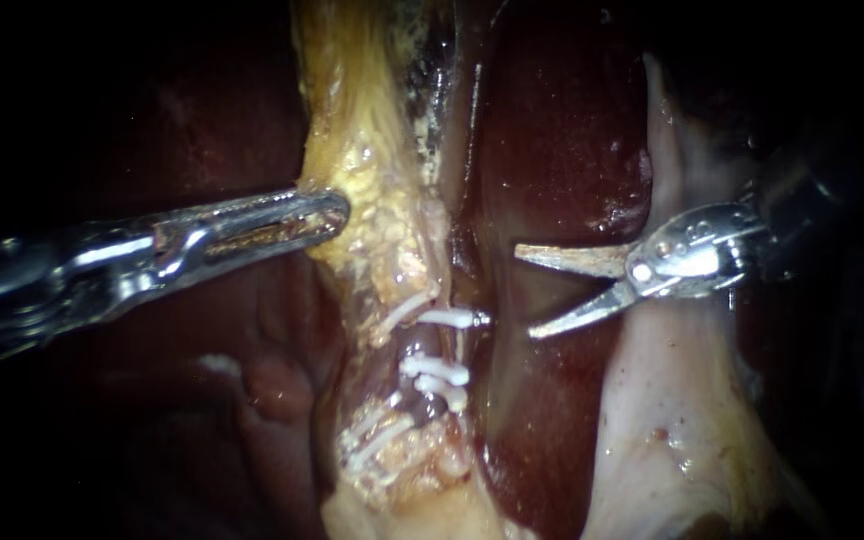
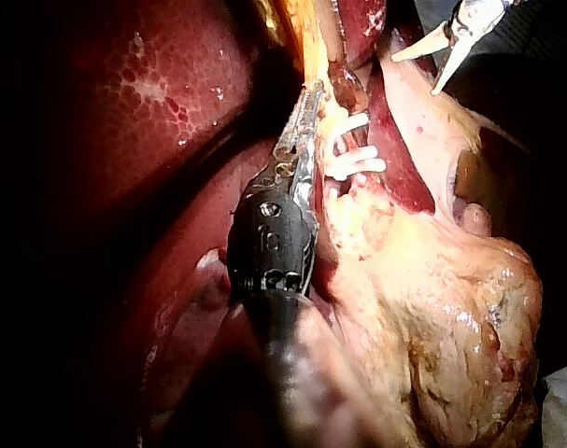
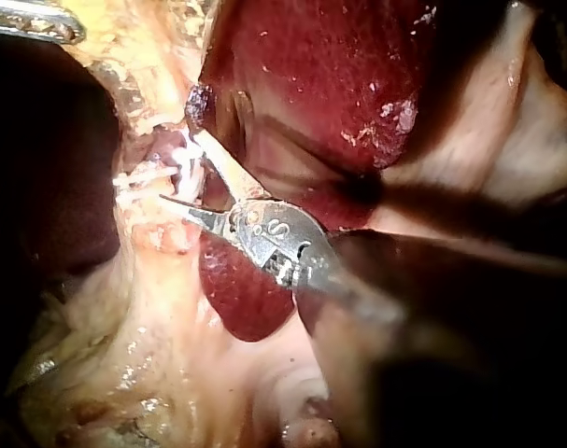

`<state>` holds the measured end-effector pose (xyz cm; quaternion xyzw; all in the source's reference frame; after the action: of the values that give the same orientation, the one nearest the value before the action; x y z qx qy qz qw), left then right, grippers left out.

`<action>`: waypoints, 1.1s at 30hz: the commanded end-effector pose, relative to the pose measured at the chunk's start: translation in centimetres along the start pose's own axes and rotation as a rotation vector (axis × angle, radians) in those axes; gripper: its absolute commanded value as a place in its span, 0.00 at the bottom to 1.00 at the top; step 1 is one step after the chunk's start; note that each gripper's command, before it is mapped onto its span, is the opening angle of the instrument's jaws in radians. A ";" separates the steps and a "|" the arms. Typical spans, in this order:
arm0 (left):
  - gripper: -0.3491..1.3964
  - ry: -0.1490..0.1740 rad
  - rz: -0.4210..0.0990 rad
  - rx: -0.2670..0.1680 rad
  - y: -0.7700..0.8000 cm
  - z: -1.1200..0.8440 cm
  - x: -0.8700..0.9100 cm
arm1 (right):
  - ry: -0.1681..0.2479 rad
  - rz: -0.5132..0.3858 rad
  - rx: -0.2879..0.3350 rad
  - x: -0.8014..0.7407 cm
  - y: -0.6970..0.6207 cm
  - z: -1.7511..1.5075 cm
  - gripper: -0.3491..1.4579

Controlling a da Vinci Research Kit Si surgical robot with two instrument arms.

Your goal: Go to the cutting position right tube

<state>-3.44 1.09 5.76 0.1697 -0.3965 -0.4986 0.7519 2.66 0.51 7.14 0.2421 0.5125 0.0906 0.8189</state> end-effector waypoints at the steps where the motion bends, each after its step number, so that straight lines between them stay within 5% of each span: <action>1: 0.00 -0.012 -0.005 -0.002 -0.01 -0.07 -0.04 | -0.015 0.023 0.022 -0.07 -0.01 0.08 0.98; 11: 0.00 -0.063 -0.026 -0.017 -0.01 -0.57 -0.36 | -0.092 0.182 0.140 -0.54 -0.14 0.64 0.90; 33: 0.00 -0.067 -0.028 -0.023 -0.07 -0.62 -0.35 | -0.111 0.346 0.161 -0.55 0.11 1.07 0.88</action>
<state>-3.07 1.28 5.17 0.1499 -0.4135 -0.5190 0.7329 3.38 0.07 8.03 0.3977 0.4226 0.1745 0.7955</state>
